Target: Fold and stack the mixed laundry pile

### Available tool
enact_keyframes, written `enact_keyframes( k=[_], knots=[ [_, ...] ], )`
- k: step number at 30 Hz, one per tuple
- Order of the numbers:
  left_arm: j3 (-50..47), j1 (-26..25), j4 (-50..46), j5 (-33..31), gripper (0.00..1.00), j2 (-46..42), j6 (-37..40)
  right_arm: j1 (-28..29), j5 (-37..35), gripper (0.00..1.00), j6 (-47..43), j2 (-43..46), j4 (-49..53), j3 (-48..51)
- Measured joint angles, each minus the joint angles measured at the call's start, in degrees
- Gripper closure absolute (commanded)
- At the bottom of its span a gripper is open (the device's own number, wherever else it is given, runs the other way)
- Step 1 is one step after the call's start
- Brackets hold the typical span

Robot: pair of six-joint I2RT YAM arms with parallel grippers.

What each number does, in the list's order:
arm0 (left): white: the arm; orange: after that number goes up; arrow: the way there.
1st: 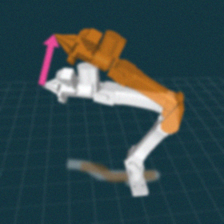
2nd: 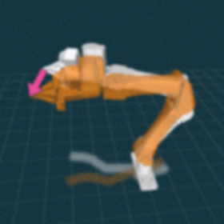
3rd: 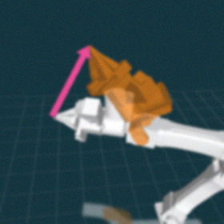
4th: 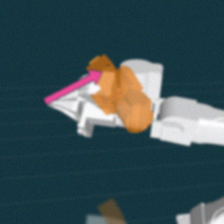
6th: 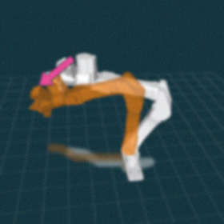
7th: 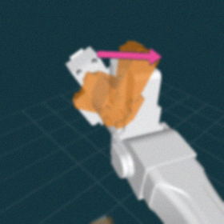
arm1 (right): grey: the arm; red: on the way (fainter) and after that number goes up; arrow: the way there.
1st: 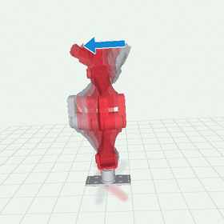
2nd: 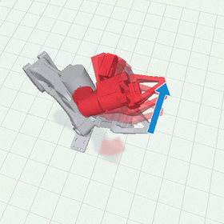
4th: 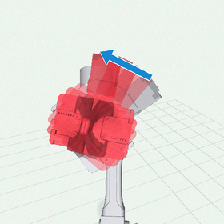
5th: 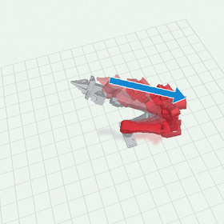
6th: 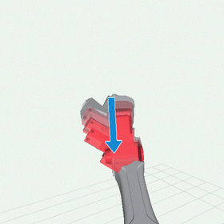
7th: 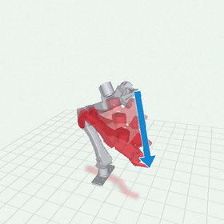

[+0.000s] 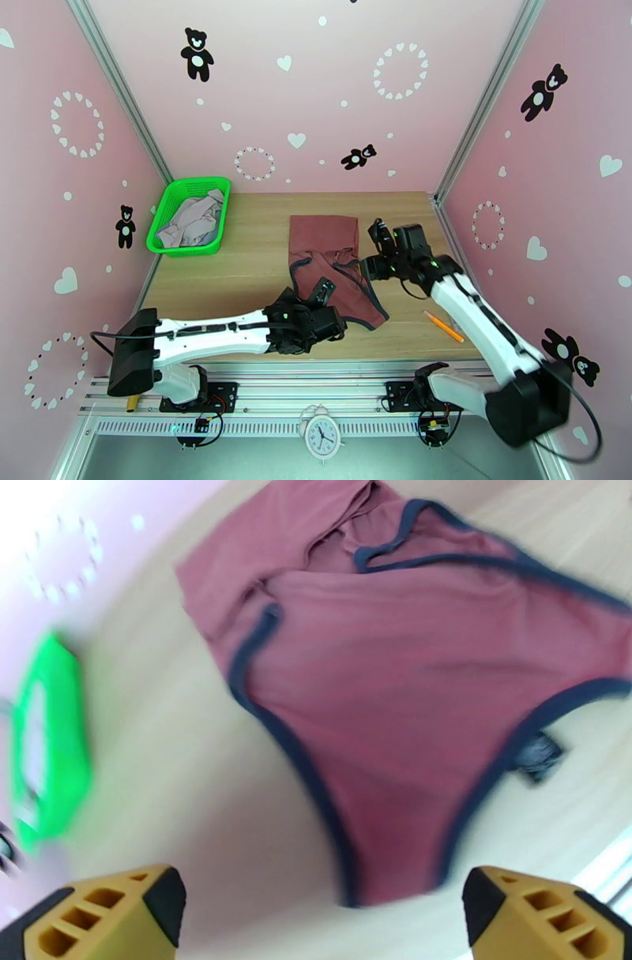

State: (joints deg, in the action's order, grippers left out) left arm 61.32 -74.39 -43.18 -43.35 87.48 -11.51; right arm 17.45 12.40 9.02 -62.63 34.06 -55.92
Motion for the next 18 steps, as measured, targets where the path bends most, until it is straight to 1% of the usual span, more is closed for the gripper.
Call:
enact_keyframes(
  k=[3, 6, 9, 11, 14, 18],
  knots=[
    [-7.87, 0.00, 3.23, 2.69, 0.02, -2.23, 11.23, 0.00, -0.98, 0.32, -0.98, 3.39, -0.24, 0.31],
    [-13.18, 0.00, 3.26, 7.06, 0.04, -5.73, 19.06, -0.02, -1.88, 0.31, -1.75, 4.20, -0.37, 0.33],
    [-15.23, 0.00, 3.19, 10.10, 0.06, -8.13, 24.33, -0.33, -2.40, 0.32, -2.21, 3.74, -0.24, 0.31],
    [-15.89, 0.00, 3.28, 11.61, 0.07, -8.13, 27.10, -0.74, -2.43, 0.31, -2.38, 3.15, -0.13, 0.24],
    [-16.39, 0.74, 3.87, 13.29, 0.08, -6.32, 30.93, -1.42, -2.40, 0.32, -2.58, 1.97, -0.09, 0.22],
    [-16.50, 4.31, 7.63, 15.56, 0.10, -1.99, 35.41, -1.88, -2.36, 0.32, -2.62, 1.01, 0.09, 0.22]
  ],
)
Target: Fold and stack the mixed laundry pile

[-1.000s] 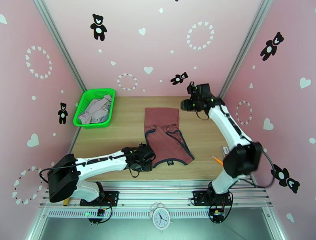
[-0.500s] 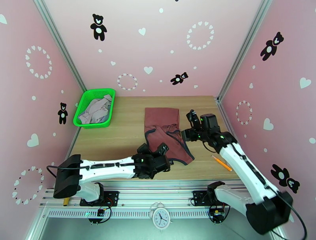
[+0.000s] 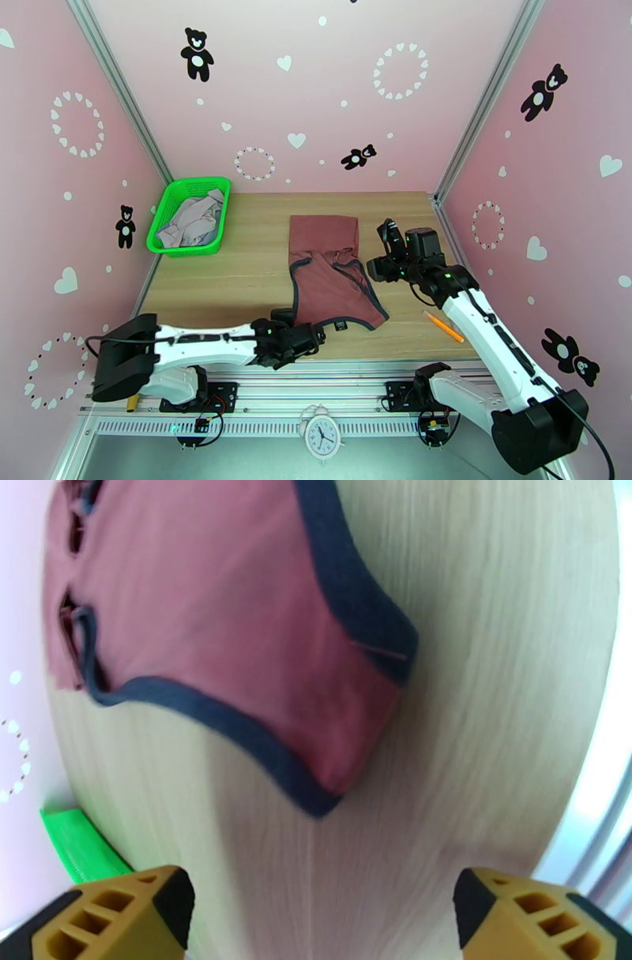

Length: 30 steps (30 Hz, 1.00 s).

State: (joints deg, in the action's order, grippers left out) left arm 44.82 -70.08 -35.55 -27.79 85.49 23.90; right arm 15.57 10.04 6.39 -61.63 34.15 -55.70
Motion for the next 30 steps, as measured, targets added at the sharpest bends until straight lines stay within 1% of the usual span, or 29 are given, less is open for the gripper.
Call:
enact_keyframes(
  k=[4, 8, 10, 13, 18, 22, 24, 27, 30],
  knots=[
    [0.07, 3.02, 4.55, 1.38, 0.14, 3.17, 4.04, -0.17, -0.07, 0.32, 0.02, -0.09, 0.00, 0.00],
    [0.70, 3.43, 6.75, 2.08, 0.23, 4.66, 7.41, -0.22, -0.07, 0.32, 0.02, -0.22, 0.37, -0.17],
    [1.05, 3.41, 7.56, 2.40, 0.32, 5.53, 8.35, -0.22, -0.09, 0.32, 0.04, -0.37, 0.72, -0.57],
    [1.16, 3.41, 8.61, 3.23, 0.47, 6.34, 8.48, -0.22, -0.24, 0.32, -0.09, -0.72, 1.36, -1.68],
    [1.20, 3.41, 10.62, 4.15, 0.64, 7.72, 6.99, -0.22, -0.50, 0.33, -2.73, -0.85, 3.19, -4.11],
    [2.05, 3.41, 10.43, 4.94, 0.84, 9.01, 3.82, 0.00, -1.51, 0.31, -9.49, -0.92, 7.19, -6.21],
    [3.02, 3.45, 9.79, 5.53, 1.00, 9.88, 1.60, 0.74, -2.80, 0.30, -14.60, -0.92, 9.73, -7.08],
    [4.13, 3.65, 8.46, 5.99, 1.00, 10.25, -2.29, 3.23, -4.35, 0.26, -24.28, -0.92, 14.36, -7.45],
    [4.72, 3.67, 6.14, 5.95, 1.00, 10.23, -6.64, 7.72, -6.38, 0.23, -34.82, -0.87, 19.87, -7.13]
  ],
)
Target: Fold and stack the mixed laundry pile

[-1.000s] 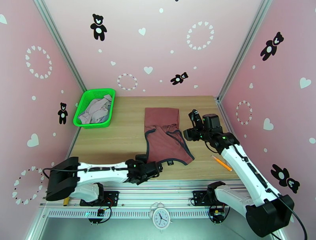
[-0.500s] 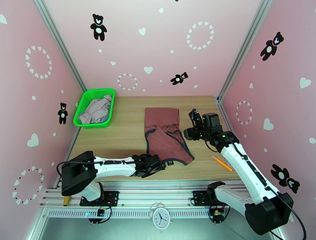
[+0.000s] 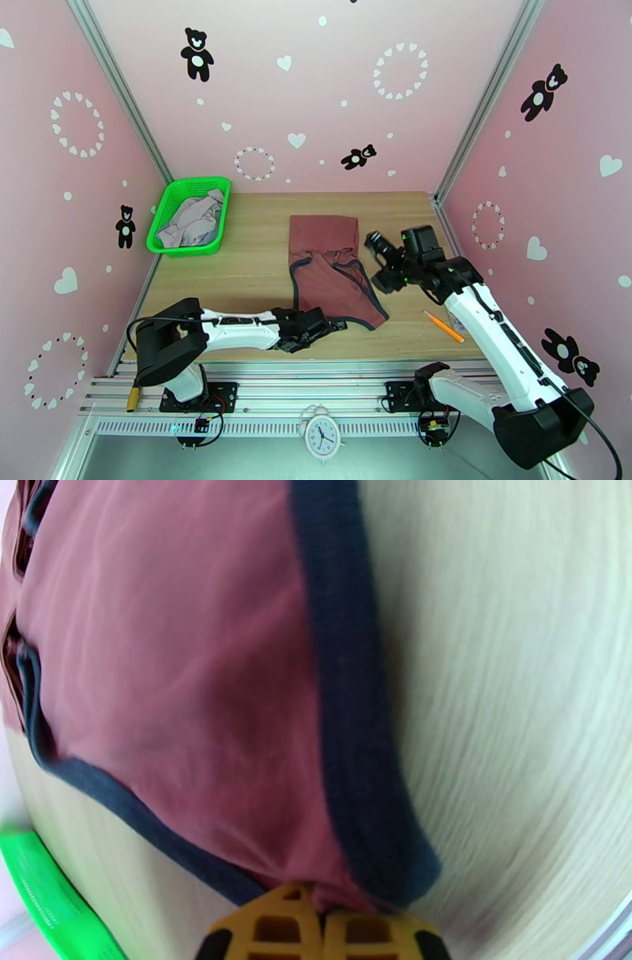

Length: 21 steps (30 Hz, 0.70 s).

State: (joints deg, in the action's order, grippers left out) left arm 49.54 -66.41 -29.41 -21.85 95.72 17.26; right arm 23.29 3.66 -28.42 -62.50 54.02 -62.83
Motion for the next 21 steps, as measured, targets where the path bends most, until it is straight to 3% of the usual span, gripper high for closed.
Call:
enact_keyframes(
  k=[5, 10, 15, 21],
  knots=[
    [1.11, -0.07, -4.57, -1.53, 1.00, -2.45, -6.19, 8.35, -4.00, 0.22, -13.92, 0.04, 3.82, 6.84],
    [2.60, -0.11, -6.03, -2.73, 1.00, -4.37, -8.09, 14.64, -7.26, 0.22, -21.14, -3.08, 3.30, 15.41],
    [2.60, -0.11, -6.12, -3.13, 1.00, -4.37, -8.11, 16.04, -10.01, 0.25, -24.79, -8.94, -0.28, 17.64],
    [2.01, -0.11, -5.66, -3.91, 1.00, -4.24, -8.13, 15.98, -12.44, 0.37, -27.17, -18.45, -7.61, 18.75]
  ],
)
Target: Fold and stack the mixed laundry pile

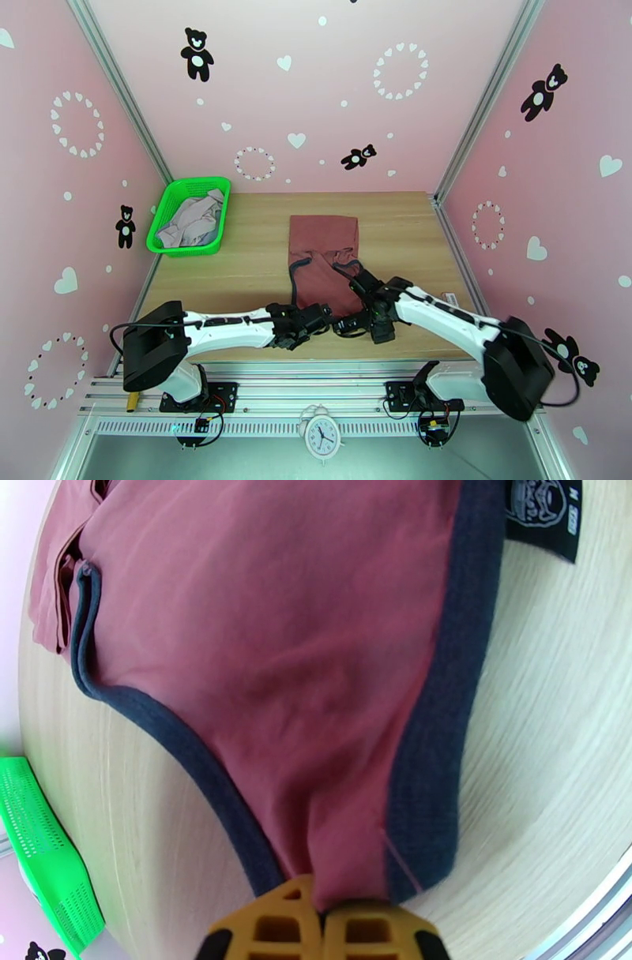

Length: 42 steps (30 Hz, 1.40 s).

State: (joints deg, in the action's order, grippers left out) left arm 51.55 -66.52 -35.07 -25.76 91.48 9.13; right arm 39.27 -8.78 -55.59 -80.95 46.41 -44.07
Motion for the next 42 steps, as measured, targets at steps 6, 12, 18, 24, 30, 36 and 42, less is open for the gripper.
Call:
enact_keyframes(
  k=[6, 12, 18, 24, 30, 36, 42],
  knots=[
    [-1.05, 0.00, 0.44, -1.29, 1.00, 0.00, 0.00, -0.39, -1.09, 0.69, -0.50, -5.62, -4.46, 0.44],
    [-0.98, 0.00, 0.37, -3.89, 1.00, -0.76, -1.18, -0.68, -1.70, 1.00, -0.13, -3.69, -6.58, 0.35],
    [1.62, 0.09, -1.20, -10.08, 1.00, -3.43, -2.36, -0.98, -1.42, 1.00, 0.20, 4.26, -6.69, -2.01],
    [7.06, 2.56, -1.77, -15.85, 1.00, -5.14, 0.35, -4.61, -0.87, 1.00, 1.42, 7.06, -9.60, -8.17],
    [14.21, 12.55, 0.72, -15.04, 1.00, -4.66, 8.66, -8.59, -2.40, 1.00, 2.78, -0.85, -13.49, -19.28],
    [27.43, 24.04, 2.78, -9.86, 1.00, 4.44, 16.52, -11.85, -5.18, 1.00, 4.13, -13.97, -17.29, -32.33],
    [44.65, 31.08, 2.64, -3.74, 1.00, 18.51, 22.08, -14.71, -7.21, 1.00, 6.64, -27.08, -20.70, -43.15]
  ],
)
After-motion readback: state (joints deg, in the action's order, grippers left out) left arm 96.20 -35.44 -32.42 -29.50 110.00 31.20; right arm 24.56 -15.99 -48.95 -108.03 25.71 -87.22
